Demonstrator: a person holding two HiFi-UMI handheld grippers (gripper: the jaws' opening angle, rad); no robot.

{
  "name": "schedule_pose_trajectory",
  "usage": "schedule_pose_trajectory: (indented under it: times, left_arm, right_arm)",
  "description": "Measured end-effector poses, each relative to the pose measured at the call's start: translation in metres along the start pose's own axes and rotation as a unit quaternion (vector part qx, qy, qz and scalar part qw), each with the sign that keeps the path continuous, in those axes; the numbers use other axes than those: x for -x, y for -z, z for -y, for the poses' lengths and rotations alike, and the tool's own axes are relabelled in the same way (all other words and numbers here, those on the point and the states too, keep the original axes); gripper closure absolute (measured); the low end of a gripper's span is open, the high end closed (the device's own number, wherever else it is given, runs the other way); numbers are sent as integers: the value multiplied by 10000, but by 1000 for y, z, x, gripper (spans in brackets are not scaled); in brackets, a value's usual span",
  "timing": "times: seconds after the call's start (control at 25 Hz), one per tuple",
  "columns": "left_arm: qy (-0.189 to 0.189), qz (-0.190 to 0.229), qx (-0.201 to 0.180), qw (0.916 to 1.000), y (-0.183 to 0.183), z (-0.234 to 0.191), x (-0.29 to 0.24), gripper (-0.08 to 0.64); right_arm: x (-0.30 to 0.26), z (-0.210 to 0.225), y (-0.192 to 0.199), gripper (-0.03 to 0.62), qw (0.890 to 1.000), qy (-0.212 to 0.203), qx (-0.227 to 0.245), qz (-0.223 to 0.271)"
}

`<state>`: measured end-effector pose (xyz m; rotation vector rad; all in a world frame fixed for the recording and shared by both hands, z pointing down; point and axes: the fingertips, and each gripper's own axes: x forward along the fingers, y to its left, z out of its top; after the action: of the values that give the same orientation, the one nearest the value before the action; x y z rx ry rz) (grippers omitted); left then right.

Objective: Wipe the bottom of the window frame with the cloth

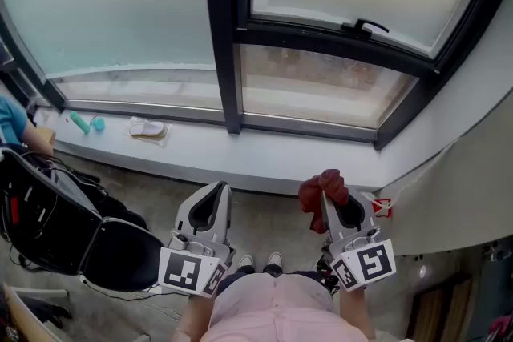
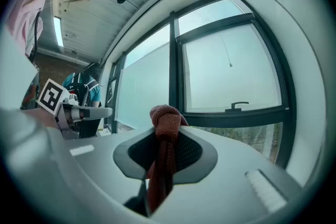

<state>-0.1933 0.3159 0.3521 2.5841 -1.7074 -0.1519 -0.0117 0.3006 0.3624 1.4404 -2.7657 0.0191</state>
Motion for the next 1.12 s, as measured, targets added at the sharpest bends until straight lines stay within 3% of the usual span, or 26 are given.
schedule_pose_trajectory:
  times: [0.2,0.48,0.68,1.0,1.12]
  left_arm:
    - [246,126,-106,9996,-8,11,-41,561]
    - [583,-6,-92,9983,-4,23,-95,561]
    - [579,114,-228,9980,-2,59,-69,561]
    - [327,96,-230,9992,1,60,-81,561]
    - [231,97,-207,9995,7,51,-89,561]
  right_arm:
    - [-11,26,-12,526,9998,79,78,160]
    - [-24,67,-1,526,9992,367,-118,-46]
    - [19,62,1,525,9992,217,-240,226]
    - [5,89,-10,525,9995,-77,-124,279]
    - [-2,109,-12,523,9996,28,-43,288]
